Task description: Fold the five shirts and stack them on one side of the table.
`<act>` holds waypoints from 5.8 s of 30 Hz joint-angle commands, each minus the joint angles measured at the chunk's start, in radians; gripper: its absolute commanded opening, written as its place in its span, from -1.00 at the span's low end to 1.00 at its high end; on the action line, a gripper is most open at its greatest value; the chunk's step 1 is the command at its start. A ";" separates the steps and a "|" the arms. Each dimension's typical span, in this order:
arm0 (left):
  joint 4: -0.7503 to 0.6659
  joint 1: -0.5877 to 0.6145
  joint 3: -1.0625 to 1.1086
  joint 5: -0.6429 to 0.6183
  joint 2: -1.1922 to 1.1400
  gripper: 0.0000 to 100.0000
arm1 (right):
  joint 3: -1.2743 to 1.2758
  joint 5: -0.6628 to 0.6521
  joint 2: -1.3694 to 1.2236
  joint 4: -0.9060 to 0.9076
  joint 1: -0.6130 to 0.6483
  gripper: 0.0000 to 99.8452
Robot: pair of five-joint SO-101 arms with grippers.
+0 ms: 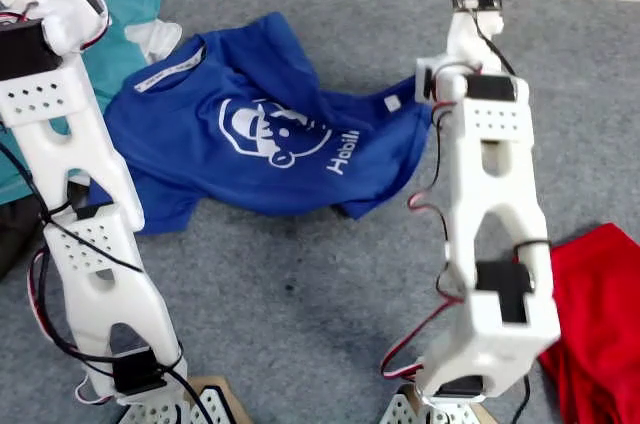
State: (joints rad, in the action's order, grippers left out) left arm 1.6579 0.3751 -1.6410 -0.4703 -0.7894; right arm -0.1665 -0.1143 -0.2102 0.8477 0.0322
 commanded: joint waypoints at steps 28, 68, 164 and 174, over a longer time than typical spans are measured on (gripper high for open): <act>0.009 0.031 -0.022 -0.012 -0.159 -0.80 | -1.326 0.531 -0.693 0.771 0.168 -0.45; 0.069 0.073 1.098 0.181 0.524 -0.99 | 0.599 0.361 0.584 0.305 0.265 -0.46; -0.977 0.088 2.328 0.087 0.768 -0.99 | 1.171 0.358 0.918 -0.058 0.119 -0.99; -0.977 0.088 2.327 0.087 0.768 -0.99 | 1.211 0.276 1.070 0.120 -0.013 -0.99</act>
State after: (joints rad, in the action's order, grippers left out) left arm 0.6974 0.4687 0.6851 -0.3721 -0.0376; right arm 1.0472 0.1972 0.8316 0.9352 0.0614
